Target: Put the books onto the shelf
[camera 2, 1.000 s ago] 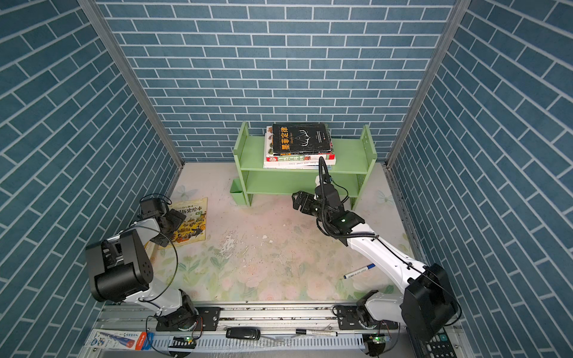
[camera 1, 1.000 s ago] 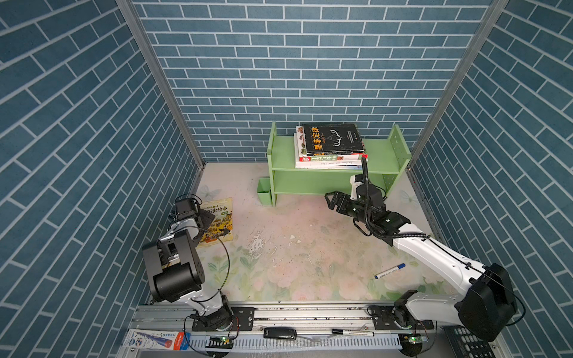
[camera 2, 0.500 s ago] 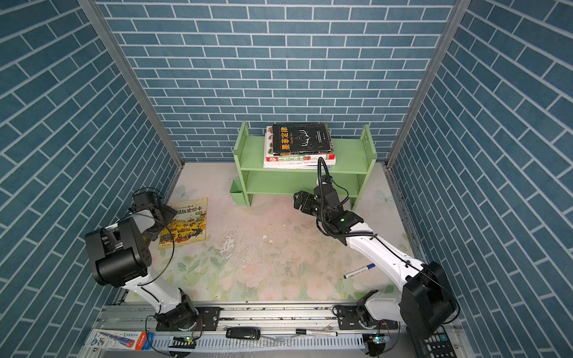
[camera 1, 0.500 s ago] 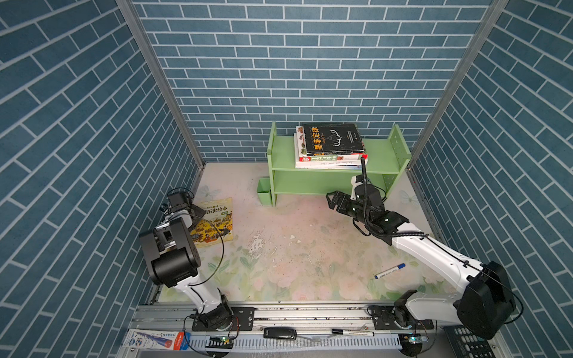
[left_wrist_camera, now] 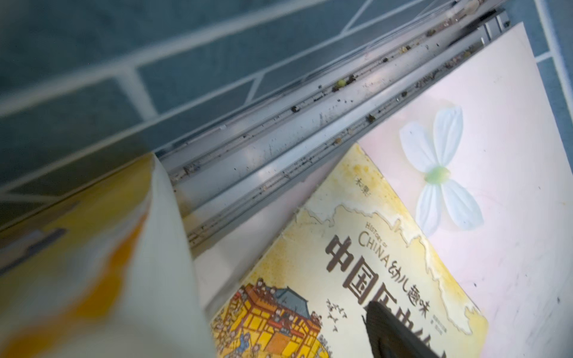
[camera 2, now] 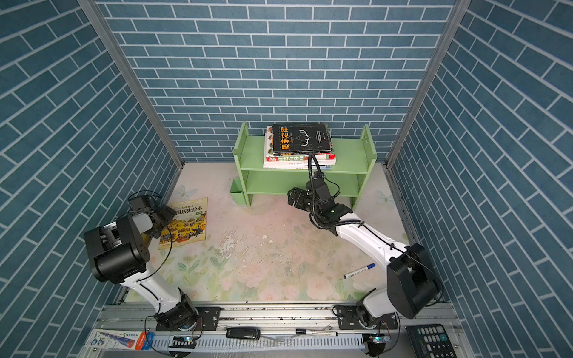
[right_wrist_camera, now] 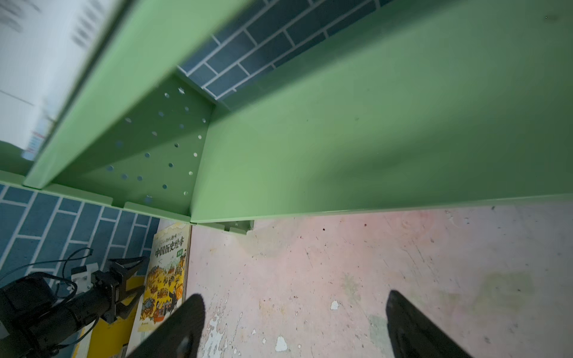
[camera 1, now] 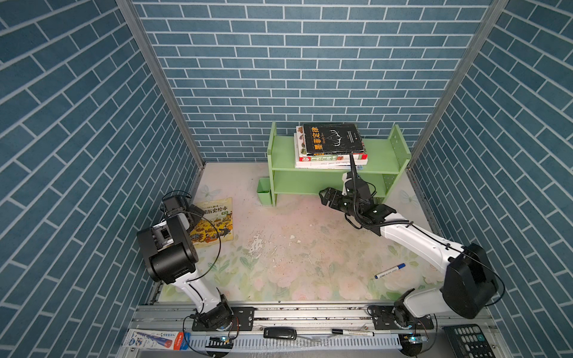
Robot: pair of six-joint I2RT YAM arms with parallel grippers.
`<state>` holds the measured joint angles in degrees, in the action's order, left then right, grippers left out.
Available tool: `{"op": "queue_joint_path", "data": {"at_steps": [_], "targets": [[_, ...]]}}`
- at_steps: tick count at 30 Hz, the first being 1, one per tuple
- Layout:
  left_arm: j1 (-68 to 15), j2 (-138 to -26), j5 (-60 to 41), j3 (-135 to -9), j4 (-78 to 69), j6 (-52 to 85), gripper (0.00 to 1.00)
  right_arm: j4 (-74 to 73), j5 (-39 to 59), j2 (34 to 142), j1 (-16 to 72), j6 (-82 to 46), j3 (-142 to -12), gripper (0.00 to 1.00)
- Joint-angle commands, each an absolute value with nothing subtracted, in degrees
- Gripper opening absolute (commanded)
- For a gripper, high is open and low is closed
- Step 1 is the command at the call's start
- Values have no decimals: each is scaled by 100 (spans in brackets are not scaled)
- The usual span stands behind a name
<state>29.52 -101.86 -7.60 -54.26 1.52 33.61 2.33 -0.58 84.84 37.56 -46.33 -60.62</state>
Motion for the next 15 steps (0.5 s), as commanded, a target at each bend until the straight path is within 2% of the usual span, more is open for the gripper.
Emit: {"op": "queue_joint_path", "data": {"at_steps": [1,5,9,15], "targets": [[2715,-10322,-1060,-5159,632,3246,88,-59,267,8843,3893,-4781,-6323,91],[2573,-10511,-1184,-5285,781,3128,80,-408,474,9347,4040,-4747,-6547,90],[2363,-10332,-959,-5370,1197,2876,80,-1021,744,9889,4310,-4711,-6685,90],[2068,-10077,-1223,-5317,1398,2832,74,-1702,980,10791,4752,-4764,-7093,89]]}}
